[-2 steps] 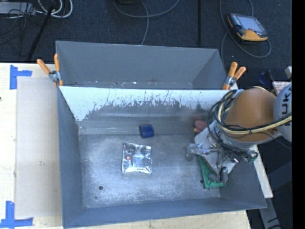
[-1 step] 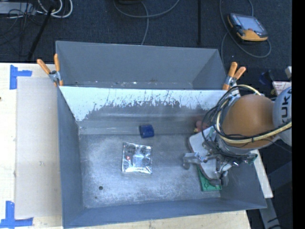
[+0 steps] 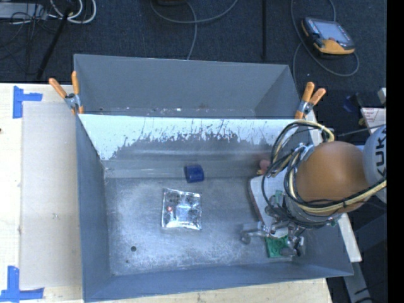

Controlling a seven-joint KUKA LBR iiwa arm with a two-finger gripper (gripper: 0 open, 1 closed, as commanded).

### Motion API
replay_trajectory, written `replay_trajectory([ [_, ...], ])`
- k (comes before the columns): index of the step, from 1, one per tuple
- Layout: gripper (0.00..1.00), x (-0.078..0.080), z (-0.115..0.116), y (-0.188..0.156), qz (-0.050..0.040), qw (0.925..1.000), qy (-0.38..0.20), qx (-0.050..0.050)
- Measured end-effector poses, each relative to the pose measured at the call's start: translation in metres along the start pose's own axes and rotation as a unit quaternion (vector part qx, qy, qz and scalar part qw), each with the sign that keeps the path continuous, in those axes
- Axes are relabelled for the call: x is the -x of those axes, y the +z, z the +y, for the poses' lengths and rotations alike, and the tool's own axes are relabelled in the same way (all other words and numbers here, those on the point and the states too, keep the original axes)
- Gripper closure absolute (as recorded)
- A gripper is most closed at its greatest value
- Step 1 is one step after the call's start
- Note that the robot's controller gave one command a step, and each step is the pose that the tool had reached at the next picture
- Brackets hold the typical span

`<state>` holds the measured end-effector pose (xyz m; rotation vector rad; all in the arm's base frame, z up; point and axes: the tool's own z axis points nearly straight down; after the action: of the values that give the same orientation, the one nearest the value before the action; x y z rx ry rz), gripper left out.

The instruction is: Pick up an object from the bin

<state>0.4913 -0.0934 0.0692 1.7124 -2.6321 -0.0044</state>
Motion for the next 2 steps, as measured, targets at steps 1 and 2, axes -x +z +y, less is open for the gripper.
replay_trajectory([
  [1, 0.00, -0.0277, -0.0366, -0.0008, -0.0082, 0.9963, 0.086, 0.007],
  [2, 1.00, -0.0301, -0.0380, -0.0008, -0.0064, 0.9964, 0.084, 0.004],
])
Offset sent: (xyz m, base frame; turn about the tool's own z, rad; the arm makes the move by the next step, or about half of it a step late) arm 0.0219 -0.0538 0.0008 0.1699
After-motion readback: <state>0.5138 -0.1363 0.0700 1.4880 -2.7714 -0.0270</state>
